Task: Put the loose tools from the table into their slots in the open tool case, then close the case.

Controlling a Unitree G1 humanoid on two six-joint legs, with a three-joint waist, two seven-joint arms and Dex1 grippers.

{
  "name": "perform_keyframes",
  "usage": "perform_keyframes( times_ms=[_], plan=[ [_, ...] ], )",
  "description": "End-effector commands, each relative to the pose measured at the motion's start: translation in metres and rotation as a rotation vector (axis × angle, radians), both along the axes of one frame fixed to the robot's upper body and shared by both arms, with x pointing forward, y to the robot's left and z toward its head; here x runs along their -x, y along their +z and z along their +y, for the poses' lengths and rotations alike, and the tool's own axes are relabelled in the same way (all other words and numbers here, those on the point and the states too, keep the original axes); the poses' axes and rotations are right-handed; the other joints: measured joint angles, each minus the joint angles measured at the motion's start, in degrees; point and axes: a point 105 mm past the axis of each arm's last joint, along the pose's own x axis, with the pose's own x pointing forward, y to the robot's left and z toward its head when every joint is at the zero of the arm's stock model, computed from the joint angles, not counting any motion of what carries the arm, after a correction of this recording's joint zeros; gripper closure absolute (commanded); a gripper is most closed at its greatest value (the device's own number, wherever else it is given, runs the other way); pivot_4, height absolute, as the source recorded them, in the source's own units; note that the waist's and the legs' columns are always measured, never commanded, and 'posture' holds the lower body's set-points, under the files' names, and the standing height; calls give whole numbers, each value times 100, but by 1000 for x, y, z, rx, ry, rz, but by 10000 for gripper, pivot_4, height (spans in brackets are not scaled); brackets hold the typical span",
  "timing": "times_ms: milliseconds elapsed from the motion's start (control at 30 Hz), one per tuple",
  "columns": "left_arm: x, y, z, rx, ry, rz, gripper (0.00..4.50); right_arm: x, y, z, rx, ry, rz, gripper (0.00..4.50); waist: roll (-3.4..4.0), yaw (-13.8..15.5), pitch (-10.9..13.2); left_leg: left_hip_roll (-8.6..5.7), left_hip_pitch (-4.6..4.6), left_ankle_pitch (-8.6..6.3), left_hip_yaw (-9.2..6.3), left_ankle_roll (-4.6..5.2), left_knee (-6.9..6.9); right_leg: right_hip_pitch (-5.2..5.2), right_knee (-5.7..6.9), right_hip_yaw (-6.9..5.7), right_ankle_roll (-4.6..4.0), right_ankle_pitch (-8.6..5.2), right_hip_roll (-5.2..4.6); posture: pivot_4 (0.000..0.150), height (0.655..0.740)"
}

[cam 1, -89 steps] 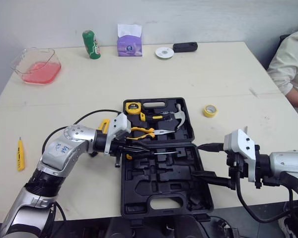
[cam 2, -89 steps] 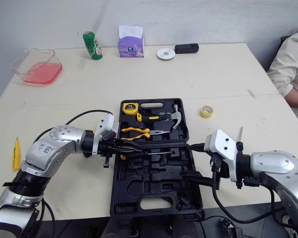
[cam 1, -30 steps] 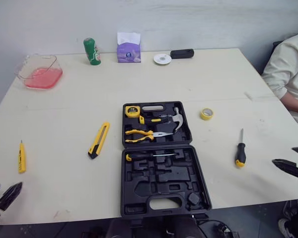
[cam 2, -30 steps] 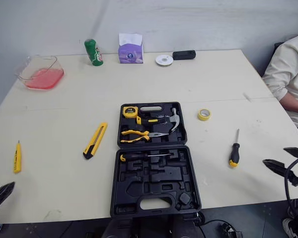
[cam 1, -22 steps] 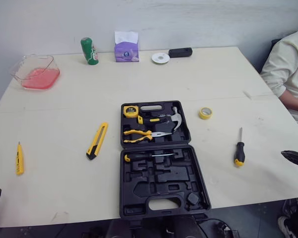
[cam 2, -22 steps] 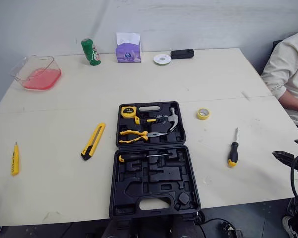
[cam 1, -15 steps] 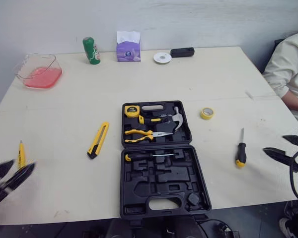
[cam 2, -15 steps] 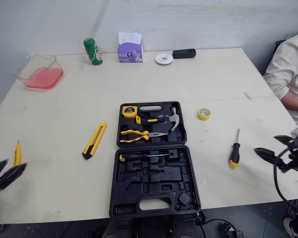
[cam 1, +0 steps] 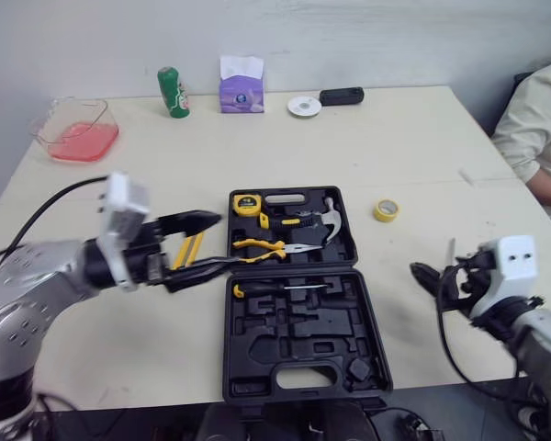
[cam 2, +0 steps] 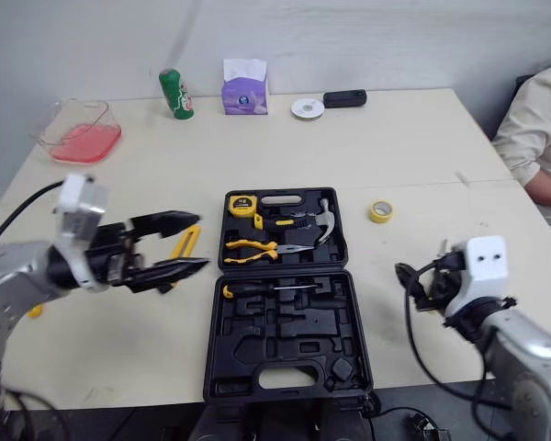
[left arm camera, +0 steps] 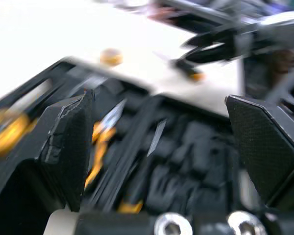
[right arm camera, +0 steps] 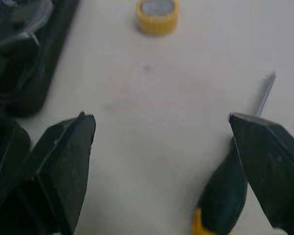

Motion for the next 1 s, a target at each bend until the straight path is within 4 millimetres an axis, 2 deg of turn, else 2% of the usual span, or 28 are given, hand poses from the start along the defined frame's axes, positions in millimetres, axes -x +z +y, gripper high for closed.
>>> perform_keyframes(
  times_ms=[33, 233, 333, 500, 600, 767, 800, 933, 1000],
  plan=[
    [5, 5, -21, -5, -161, -18, 365, 5, 2, -18, 48, -191, -13, 0, 1, -15, 1, -3, 2, 3, 4, 5, 0, 0, 1, 4, 1, 0, 4, 1500, 7244],
    [5, 4, -44, -31, -316, -42, 365, 7, -16, -13, 25, -229, 30, 0, 1, -127, 2, 16, 6, 10, 13, 0, -1, -2, -4, 24, 3, -1, 83, 1500, 7244],
    [1, 5, -48, -26, -335, -50, 365, 5, -22, -9, 2, -215, 37, 0, 0, -148, 2, 18, 5, 13, 9, -5, -2, -3, -3, 26, 2, -3, 92, 1500, 7244],
    [-6, 6, -52, -24, -333, -64, 365, 4, -30, -18, 22, -263, 47, 0, -2, -142, 3, 19, 5, 13, 10, -4, -3, -5, -3, 31, 5, -5, 91, 1500, 7244],
    [-9, 8, -55, -15, -332, -69, 0, 3, -35, -18, 10, -296, 41, 8543, -4, -134, 4, 19, 4, 12, 8, -3, -2, -5, -3, 30, 7, -6, 88, 1500, 7244],
    [-11, 9, -55, -9, -326, -71, 0, 2, -35, -22, 16, -314, 27, 33315, -4, -140, 5, 20, 4, 13, 7, -2, -3, -5, -1, 30, 7, -6, 88, 1500, 7244],
    [-12, 8, -55, -10, -321, -72, 0, 2, -34, -24, 26, -310, 24, 35303, -4, -140, 5, 20, 4, 13, 6, -2, -3, -5, -2, 30, 7, -6, 88, 1500, 7244],
    [-15, 4, -50, -23, -290, -69, 0, -3, -17, -18, 87, -187, -46, 35295, -5, -140, 5, 18, 3, 13, 7, -2, -2, -5, -2, 30, 7, -6, 86, 1500, 7244],
    [-16, -1, -43, -39, -259, -56, 0, -8, 4, 2, 102, 16, -111, 35295, -4, -149, 6, 17, 4, 13, 8, 0, -2, -5, -2, 31, 8, -6, 86, 1500, 7244]
  ],
)
